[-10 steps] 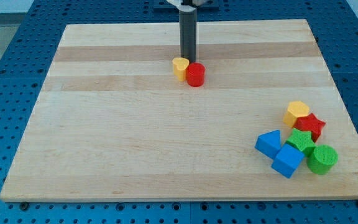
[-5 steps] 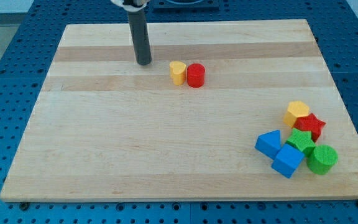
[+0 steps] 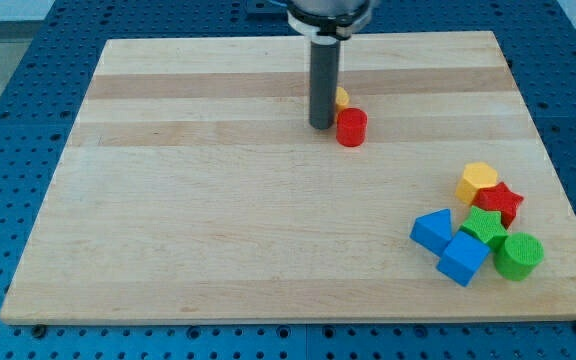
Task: Push the yellow heart along with red circle towards the bottom center
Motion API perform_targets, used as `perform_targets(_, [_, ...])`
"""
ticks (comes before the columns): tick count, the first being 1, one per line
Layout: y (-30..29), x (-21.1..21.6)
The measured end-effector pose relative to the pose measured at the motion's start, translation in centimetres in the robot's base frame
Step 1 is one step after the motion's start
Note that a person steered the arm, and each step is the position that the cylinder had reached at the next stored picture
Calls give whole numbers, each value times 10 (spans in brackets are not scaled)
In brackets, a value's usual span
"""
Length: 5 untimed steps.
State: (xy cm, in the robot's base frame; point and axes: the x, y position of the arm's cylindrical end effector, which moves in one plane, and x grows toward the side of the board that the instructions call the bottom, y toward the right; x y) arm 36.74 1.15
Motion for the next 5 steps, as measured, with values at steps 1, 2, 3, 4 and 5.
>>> perform_targets(1, [-59,-22])
perform_targets(2, [-55,-62])
perform_targets(3, [-17,-64])
perform_targets(4, [21,-50])
perform_targets(5, [54,-33])
